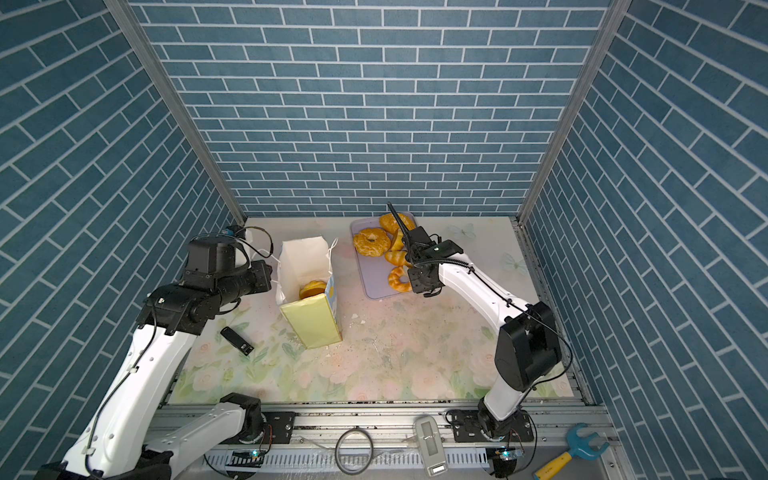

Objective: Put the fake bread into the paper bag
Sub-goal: 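Move the open tongs with the right gripper down around the ring donut, then close the tongs on the ring donut and lift it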

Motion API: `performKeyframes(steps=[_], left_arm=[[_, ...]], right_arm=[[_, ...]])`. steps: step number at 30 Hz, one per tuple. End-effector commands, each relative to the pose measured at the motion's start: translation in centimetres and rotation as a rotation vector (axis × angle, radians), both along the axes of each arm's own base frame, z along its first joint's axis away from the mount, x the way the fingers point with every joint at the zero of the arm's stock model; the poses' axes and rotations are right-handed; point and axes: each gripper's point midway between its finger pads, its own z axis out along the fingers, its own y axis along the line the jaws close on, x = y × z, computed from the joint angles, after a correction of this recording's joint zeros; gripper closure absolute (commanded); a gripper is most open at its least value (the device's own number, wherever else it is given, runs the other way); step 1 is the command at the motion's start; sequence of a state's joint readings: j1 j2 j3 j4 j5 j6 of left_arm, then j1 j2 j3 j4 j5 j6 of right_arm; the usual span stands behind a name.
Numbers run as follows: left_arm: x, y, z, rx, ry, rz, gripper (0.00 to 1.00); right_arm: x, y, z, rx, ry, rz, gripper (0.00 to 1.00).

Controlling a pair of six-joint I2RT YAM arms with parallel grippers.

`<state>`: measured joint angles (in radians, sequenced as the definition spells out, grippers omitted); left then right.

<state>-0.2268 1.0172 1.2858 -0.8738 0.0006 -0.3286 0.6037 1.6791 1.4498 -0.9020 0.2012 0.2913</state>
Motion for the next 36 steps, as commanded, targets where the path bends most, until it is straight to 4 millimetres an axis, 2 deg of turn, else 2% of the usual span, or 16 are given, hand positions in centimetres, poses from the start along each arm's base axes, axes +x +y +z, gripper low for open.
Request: performKeyframes(steps=[1,4,10,20,30,36], left_arm=[[0.1,0.3,0.2,0.009,0.0,0.012,0.82],[0.2,0.3,0.1,0.011,0.003,0.01,0.82],[0.3,0.3,-0.1,0.015,0.009,0.013,0.82],[0.2,0.4,0.1,0.014,0.001,0.016,0.82],[0.3,0.3,0.3,0.008,-0.007,0.012,0.81],[0.1,0.0,0.7,-0.004,-0.016,-0.005,0.8]], right_arm=[[0.6,0.7,-0.2,0.033,0.01,-0.023,0.56],[0.4,0.7,-1.0,0.017,0.038,-0.016,0.58],[-0.2,0.4,-1.0,0.018,0.051,-0.002,0.58],[0.5,1.1,-2.2,0.019,0.112,-0.014,0.61],[-0.5,2.0,0.2,0.113,0.098,0.015,0.71],[-1.2,1.9,2.8,0.161,0.054,0.018,0.75]])
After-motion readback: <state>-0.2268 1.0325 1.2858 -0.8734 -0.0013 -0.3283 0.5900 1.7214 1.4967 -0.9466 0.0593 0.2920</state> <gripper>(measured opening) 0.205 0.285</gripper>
